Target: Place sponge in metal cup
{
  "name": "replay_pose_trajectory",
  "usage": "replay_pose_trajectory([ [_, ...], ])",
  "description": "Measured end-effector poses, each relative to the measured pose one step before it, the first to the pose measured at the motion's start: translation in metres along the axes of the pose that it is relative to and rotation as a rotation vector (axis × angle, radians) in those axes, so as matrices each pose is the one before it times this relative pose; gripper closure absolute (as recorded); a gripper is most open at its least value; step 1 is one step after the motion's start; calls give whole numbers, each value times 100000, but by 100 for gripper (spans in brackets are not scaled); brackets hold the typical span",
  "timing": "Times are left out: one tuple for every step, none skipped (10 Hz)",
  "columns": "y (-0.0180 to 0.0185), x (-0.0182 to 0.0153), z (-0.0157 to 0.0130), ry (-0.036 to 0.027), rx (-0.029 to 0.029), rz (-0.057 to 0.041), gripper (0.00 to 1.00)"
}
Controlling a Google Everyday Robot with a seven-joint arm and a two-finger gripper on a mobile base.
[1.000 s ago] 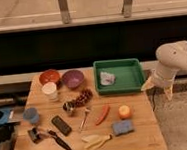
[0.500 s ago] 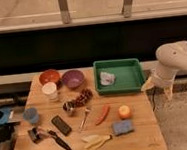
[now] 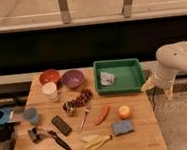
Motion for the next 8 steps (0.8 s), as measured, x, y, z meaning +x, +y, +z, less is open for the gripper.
replay_pose_trajectory([
  [138,189,-7,-87,-183,-575,20],
  [81,694,0,-326,7,-1627,20],
  [64,1466,-36,-440,-133,-2755,20],
  [96,1159,-59,-379,-236,-2072,20],
  [354,2382,-241,-698,-592,-4203,20],
  [502,1560,-176,-499,-531,-3030,20],
  [747,1903,-138,-436,-495,-3815,20],
  [1136,1854,-124,-363,-611,-4668,20],
])
